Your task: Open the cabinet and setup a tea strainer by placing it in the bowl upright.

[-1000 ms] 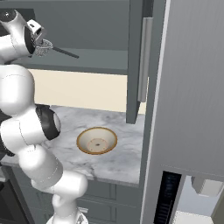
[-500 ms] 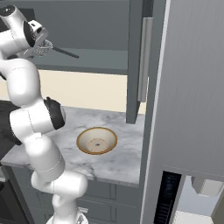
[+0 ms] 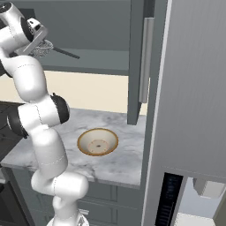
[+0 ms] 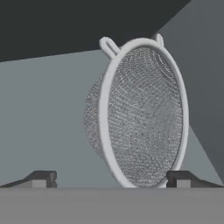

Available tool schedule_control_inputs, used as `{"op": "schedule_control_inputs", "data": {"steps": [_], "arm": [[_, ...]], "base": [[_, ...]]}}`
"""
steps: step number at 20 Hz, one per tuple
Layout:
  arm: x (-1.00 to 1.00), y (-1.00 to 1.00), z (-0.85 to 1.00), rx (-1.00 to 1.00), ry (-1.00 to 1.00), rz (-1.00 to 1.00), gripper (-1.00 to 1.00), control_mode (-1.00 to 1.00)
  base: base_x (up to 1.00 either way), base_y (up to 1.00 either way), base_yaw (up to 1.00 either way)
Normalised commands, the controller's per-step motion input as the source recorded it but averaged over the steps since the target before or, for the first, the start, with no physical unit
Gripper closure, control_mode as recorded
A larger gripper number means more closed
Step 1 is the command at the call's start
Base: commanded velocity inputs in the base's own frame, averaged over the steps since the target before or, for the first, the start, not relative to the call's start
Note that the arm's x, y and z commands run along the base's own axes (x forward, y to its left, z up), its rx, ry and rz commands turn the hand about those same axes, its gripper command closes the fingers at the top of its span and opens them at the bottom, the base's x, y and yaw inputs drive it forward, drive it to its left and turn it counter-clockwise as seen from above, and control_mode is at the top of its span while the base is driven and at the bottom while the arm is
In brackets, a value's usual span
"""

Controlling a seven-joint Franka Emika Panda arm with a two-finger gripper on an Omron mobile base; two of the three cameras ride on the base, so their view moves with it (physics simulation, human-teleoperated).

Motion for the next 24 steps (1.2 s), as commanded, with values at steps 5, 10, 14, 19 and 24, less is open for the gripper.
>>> {"op": "schedule_control_inputs", "data": {"steps": [5,10,14,19,24], "arm": [[0.27,0.0,0.0,0.0,0.0,0.0,-1.0,-1.0],[0.17,0.12,-0.01,0.0,0.0,0.0,-1.0,-1.0],[0.09,0.14,-0.02,0.0,0.0,0.0,-1.0,-1.0],[0.0,0.21,-0.03,0.0,0.0,0.0,-1.0,-1.0],[0.0,0.04,0.0,0.0,0.0,0.0,1.0,-1.0]], "base": [[0.0,0.0,0.0],[0.0,0.0,0.0],[0.0,0.0,0.0],[0.0,0.0,0.0],[0.0,0.0,0.0]]}}
